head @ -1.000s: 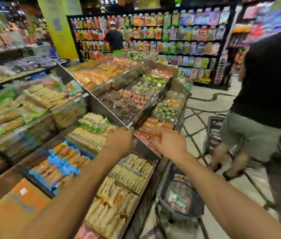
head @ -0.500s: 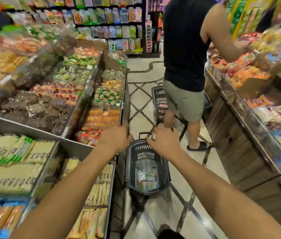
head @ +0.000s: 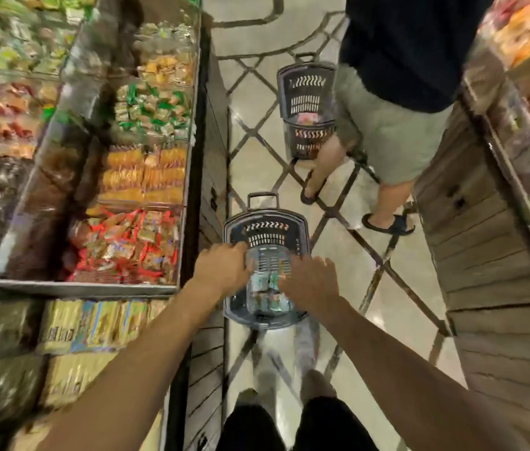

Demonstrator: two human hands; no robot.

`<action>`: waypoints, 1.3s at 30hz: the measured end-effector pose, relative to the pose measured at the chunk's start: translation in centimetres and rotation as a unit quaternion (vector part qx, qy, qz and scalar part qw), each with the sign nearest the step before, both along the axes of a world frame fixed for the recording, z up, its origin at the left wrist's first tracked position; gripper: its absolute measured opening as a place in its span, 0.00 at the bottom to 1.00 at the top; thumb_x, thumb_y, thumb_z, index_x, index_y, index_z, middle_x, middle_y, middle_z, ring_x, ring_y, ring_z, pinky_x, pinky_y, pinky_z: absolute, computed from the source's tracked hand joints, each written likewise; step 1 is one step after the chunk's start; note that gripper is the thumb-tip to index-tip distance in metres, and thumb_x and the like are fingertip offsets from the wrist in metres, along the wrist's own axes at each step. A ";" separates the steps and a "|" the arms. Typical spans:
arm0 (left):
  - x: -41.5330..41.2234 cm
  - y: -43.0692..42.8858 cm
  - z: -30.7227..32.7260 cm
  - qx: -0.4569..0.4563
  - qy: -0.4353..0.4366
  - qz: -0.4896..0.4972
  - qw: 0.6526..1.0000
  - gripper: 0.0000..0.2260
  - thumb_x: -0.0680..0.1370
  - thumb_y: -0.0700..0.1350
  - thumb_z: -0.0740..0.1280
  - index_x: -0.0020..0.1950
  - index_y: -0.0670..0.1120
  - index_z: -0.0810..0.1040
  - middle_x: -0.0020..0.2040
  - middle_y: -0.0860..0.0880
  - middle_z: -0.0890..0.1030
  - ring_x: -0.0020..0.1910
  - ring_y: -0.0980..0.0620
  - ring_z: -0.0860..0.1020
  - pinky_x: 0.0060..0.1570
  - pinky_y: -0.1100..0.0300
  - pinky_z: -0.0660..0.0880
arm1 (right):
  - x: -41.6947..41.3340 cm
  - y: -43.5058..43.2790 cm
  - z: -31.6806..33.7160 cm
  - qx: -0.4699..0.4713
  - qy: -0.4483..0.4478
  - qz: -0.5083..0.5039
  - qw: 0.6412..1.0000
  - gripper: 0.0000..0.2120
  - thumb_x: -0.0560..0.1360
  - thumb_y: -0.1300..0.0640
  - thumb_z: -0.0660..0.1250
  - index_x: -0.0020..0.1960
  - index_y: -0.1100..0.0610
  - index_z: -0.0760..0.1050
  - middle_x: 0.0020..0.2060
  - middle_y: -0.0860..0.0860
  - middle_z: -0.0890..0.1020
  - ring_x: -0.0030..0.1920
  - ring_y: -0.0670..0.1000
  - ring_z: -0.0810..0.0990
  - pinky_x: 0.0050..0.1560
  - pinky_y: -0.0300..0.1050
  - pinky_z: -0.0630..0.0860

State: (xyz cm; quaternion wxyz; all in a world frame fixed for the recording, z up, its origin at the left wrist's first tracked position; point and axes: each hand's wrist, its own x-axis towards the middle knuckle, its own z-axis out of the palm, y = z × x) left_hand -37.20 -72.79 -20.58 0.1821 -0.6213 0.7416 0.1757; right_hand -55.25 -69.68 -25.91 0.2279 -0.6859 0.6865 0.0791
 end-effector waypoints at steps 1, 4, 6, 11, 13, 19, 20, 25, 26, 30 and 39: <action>-0.1 -0.8 -2.1 0.006 0.006 0.014 1.000 0.21 0.85 0.58 0.58 0.73 0.48 0.71 0.62 0.39 0.81 0.62 0.37 0.77 0.58 0.46 0.74 | -0.3 -0.8 -2.0 0.016 -0.010 0.005 1.000 0.21 0.80 0.43 0.63 0.69 0.51 0.74 0.62 0.53 0.80 0.65 0.59 0.77 0.70 0.57 0.66; -0.2 -2.7 -8.9 0.041 0.013 0.050 0.998 0.22 0.84 0.57 0.61 0.74 0.47 0.71 0.61 0.39 0.81 0.62 0.36 0.77 0.57 0.45 0.75 | -1.0 -2.2 -8.2 0.066 -0.013 0.034 0.997 0.18 0.81 0.46 0.64 0.66 0.55 0.75 0.61 0.56 0.81 0.62 0.60 0.78 0.67 0.58 0.69; -0.2 -3.5 -13.6 0.090 0.026 0.078 0.992 0.21 0.83 0.58 0.62 0.71 0.46 0.72 0.59 0.40 0.82 0.59 0.36 0.78 0.57 0.44 0.78 | -1.2 -3.0 -11.9 0.079 0.006 0.055 0.995 0.18 0.82 0.43 0.62 0.64 0.55 0.76 0.57 0.56 0.82 0.59 0.61 0.81 0.65 0.57 0.73; -0.2 -3.5 -25.9 0.163 0.027 0.098 0.981 0.19 0.82 0.59 0.64 0.67 0.48 0.74 0.58 0.39 0.83 0.58 0.35 0.80 0.55 0.44 0.79 | -1.2 -4.3 -22.5 0.110 -0.013 0.027 0.994 0.17 0.77 0.40 0.62 0.51 0.53 0.77 0.39 0.49 0.78 0.42 0.52 0.82 0.39 0.44 0.73; -0.2 -3.3 -30.7 0.189 0.018 0.098 0.977 0.19 0.82 0.57 0.64 0.67 0.47 0.74 0.60 0.38 0.82 0.61 0.35 0.79 0.58 0.44 0.77 | -1.0 -4.4 -26.9 0.130 -0.026 0.002 0.991 0.20 0.77 0.38 0.60 0.55 0.53 0.78 0.43 0.50 0.82 0.46 0.54 0.84 0.42 0.46 0.75; 0.4 -3.3 -43.6 0.231 -0.011 0.129 0.964 0.20 0.83 0.57 0.61 0.69 0.46 0.73 0.59 0.40 0.80 0.61 0.38 0.77 0.61 0.44 0.76 | 0.8 -5.3 -38.6 0.209 -0.051 -0.081 0.973 0.20 0.78 0.40 0.68 0.62 0.52 0.75 0.53 0.51 0.81 0.54 0.57 0.82 0.50 0.51 0.79; 0.6 -3.3 -45.7 0.238 -0.012 0.140 0.961 0.20 0.83 0.57 0.62 0.68 0.46 0.73 0.59 0.41 0.80 0.61 0.38 0.77 0.61 0.44 0.76 | 1.1 -5.2 -40.6 0.209 -0.049 -0.075 0.974 0.21 0.78 0.40 0.67 0.65 0.51 0.74 0.56 0.52 0.81 0.56 0.58 0.81 0.52 0.52 0.79; 1.8 -3.0 -54.3 0.261 -0.008 0.150 0.954 0.17 0.83 0.57 0.65 0.63 0.46 0.76 0.54 0.44 0.80 0.54 0.41 0.79 0.58 0.46 0.77 | 2.1 -5.1 -49.4 0.230 -0.021 -0.057 0.971 0.17 0.79 0.43 0.70 0.63 0.52 0.77 0.54 0.53 0.83 0.55 0.58 0.84 0.44 0.47 0.76; 2.0 -3.0 -55.8 0.267 -0.010 0.151 0.952 0.16 0.83 0.56 0.65 0.63 0.46 0.77 0.55 0.44 0.80 0.55 0.41 0.79 0.58 0.46 0.77 | 2.4 -5.4 -50.9 0.241 -0.022 -0.071 0.968 0.17 0.80 0.43 0.69 0.61 0.53 0.78 0.53 0.54 0.84 0.55 0.58 0.85 0.45 0.49 0.78; 2.4 -3.2 -61.2 0.280 -0.006 0.175 0.944 0.16 0.81 0.54 0.64 0.66 0.50 0.76 0.60 0.45 0.82 0.57 0.41 0.80 0.55 0.46 0.75 | 3.3 -5.5 -55.8 0.240 -0.077 -0.125 0.960 0.18 0.78 0.42 0.70 0.57 0.55 0.80 0.52 0.55 0.85 0.54 0.59 0.85 0.52 0.56 0.83; 2.6 -4.1 -70.5 0.247 0.153 0.448 0.845 0.19 0.80 0.52 0.73 0.65 0.41 0.79 0.57 0.43 0.83 0.58 0.41 0.82 0.54 0.53 0.78 | 3.5 -5.0 -66.5 0.242 -0.191 -0.430 0.849 0.41 0.74 0.53 0.78 0.79 0.61 0.60 0.72 0.59 0.74 0.71 0.59 0.75 0.72 0.53 0.73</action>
